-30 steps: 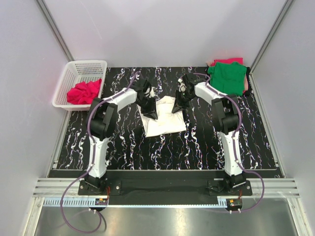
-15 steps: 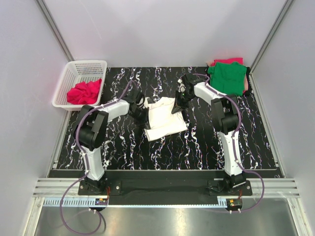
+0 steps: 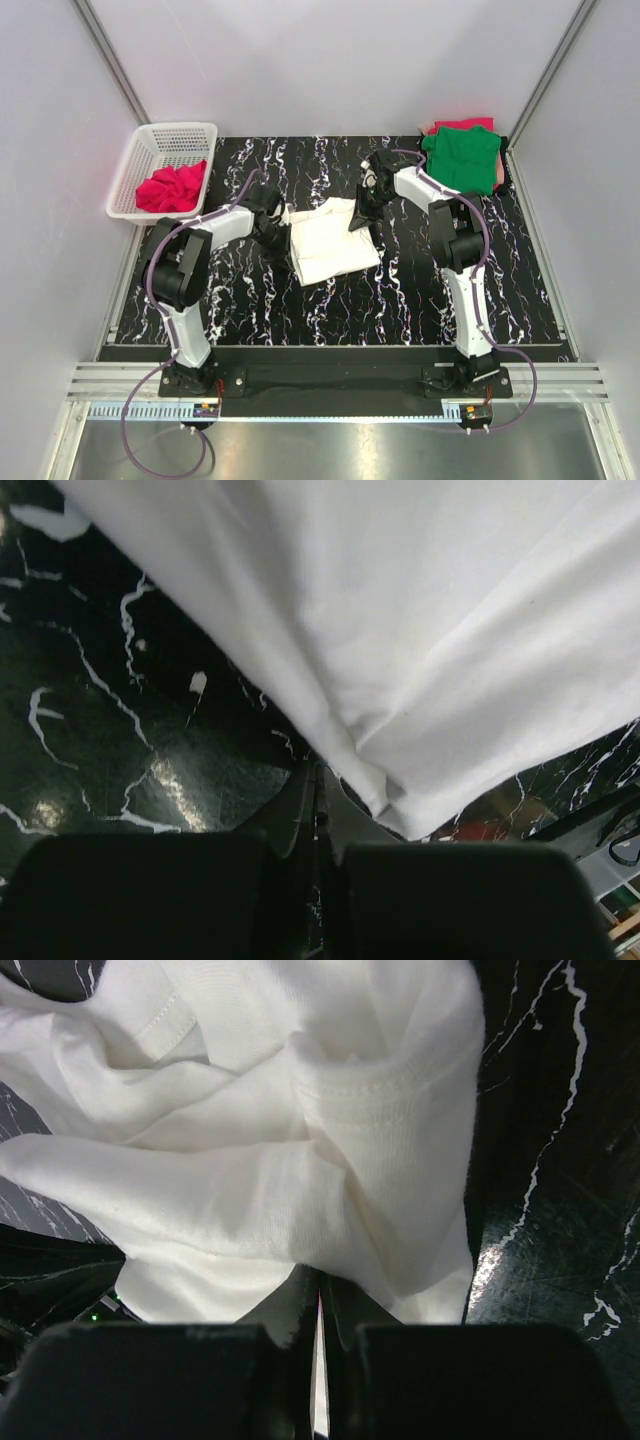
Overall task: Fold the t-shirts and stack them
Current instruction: Fold the tshirt
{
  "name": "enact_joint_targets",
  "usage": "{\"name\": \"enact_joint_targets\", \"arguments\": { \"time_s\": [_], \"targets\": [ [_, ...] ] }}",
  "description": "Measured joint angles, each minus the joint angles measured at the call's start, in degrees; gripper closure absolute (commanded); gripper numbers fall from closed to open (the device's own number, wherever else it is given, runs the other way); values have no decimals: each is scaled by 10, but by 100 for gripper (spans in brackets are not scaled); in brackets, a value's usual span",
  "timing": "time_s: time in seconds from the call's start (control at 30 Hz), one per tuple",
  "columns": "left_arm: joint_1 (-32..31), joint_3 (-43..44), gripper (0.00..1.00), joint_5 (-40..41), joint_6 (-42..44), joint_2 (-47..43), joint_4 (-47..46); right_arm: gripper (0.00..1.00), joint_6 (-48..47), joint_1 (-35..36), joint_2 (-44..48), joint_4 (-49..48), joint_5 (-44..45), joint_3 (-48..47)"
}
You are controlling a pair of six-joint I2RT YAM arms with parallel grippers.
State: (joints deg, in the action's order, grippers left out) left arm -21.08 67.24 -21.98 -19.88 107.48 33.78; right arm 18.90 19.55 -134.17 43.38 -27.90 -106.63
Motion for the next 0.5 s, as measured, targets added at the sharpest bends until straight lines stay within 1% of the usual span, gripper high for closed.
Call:
{"name": "enact_joint_targets", "arguments": {
  "time_s": [0.07, 0.1, 0.17, 0.2, 0.33, 0.4, 0.5],
  "targets": [
    [2, -3, 88, 2, -1, -10, 14, 88, -3, 0, 0, 2, 0, -2],
    [3, -3, 85, 2, -1, -14, 17, 85, -4, 0, 0, 3, 1, -3],
    [9, 3, 83, 5, -2, -30, 31, 82, -6, 0, 0, 9, 4, -8],
    [11, 13, 82, 7, -3, -34, 42, 79, -7, 0, 0, 14, 5, -13],
    [17, 88, 81, 7, -9, -39, 71, 76, -10, 0, 0, 36, 15, -46],
    [17, 131, 81, 4, -14, -39, 73, 74, -11, 0, 3, 47, 17, -72],
    [15, 179, 81, -4, -21, -39, 73, 74, -12, 0, 15, 63, 19, -109]
  ]
}}
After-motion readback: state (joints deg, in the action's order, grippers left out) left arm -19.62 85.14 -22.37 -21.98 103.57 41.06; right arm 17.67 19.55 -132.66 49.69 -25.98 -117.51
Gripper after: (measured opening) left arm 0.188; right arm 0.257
